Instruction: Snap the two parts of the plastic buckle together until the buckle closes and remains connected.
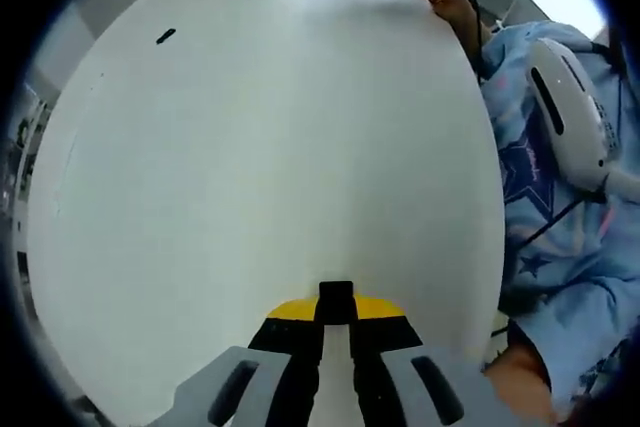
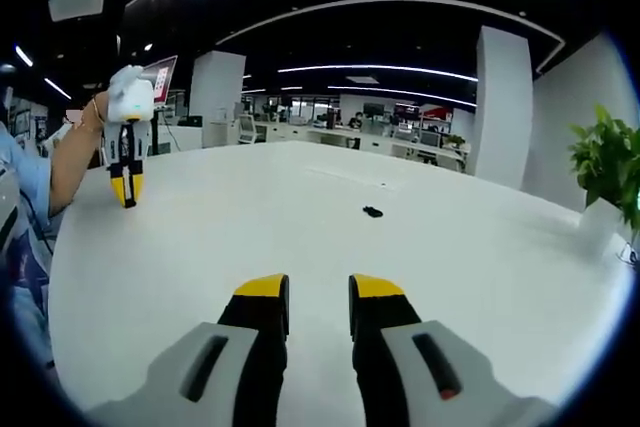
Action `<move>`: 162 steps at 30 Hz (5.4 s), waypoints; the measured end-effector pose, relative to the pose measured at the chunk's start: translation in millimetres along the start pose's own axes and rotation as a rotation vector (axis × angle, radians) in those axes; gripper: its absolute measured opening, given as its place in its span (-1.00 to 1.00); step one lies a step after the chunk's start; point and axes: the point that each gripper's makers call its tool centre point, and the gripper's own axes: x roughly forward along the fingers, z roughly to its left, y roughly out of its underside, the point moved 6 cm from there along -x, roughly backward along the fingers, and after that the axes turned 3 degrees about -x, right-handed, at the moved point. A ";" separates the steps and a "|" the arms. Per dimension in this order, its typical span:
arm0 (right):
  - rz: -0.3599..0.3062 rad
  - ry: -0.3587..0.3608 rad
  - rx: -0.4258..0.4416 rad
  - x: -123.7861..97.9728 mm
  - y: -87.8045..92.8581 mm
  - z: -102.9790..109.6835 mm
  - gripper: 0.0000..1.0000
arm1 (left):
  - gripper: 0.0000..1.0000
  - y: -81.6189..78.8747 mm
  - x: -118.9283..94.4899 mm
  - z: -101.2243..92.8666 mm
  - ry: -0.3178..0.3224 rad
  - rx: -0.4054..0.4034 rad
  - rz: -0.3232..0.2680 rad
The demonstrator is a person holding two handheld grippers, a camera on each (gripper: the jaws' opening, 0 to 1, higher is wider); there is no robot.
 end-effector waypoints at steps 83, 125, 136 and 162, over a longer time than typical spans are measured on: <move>0.433 -0.204 -0.293 157.1 -67.0 -109.9 -0.41 | -0.83 2.3 3.1 -1.7 -0.002 -0.069 -0.017; 0.617 -0.538 -0.233 220.5 -34.0 -97.0 -0.46 | -0.83 5.8 2.6 2.9 0.008 -0.072 -0.049; 0.601 -0.554 -0.242 222.2 -35.4 -91.4 -0.55 | -0.83 7.7 3.4 1.4 0.009 -0.073 -0.055; 0.672 -0.505 -0.234 220.6 -36.7 -92.1 -0.76 | -0.83 4.8 4.7 -2.0 0.014 -0.076 -0.078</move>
